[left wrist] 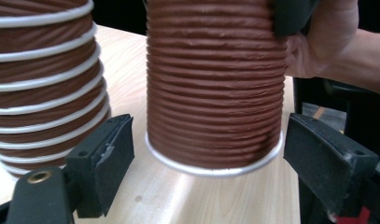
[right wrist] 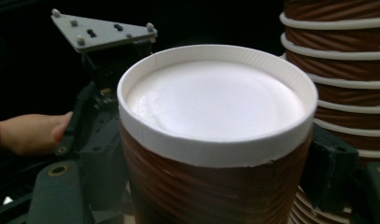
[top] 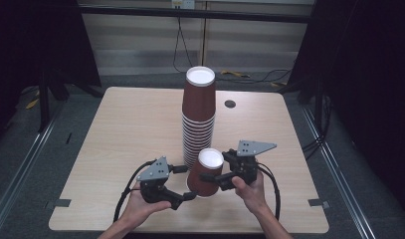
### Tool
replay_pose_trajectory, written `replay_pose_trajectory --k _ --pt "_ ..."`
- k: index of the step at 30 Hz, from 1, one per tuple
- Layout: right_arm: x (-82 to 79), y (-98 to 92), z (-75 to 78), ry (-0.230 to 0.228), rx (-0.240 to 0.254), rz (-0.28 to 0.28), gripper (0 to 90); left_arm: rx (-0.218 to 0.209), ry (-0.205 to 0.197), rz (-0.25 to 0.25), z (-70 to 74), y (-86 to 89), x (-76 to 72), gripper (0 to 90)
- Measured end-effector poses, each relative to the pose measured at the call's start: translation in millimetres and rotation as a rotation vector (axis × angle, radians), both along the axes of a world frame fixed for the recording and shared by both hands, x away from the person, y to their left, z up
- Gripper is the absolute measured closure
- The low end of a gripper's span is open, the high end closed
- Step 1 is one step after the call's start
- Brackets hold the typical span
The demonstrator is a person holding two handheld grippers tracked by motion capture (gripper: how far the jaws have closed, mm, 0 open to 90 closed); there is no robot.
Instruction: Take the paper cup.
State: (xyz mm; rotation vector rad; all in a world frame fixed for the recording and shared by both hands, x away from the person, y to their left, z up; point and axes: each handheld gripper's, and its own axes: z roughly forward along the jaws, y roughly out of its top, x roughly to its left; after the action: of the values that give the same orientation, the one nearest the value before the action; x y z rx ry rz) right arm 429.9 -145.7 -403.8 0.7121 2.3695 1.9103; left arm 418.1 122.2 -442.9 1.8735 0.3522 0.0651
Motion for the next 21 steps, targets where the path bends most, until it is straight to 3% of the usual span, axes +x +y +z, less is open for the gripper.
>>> replay_pose_trajectory --k 21 --pt "-4.6 20.0 -4.5 -0.005 0.006 0.031 22.0 -0.026 0.026 -0.031 -5.8 -14.5 0.7 8.5"
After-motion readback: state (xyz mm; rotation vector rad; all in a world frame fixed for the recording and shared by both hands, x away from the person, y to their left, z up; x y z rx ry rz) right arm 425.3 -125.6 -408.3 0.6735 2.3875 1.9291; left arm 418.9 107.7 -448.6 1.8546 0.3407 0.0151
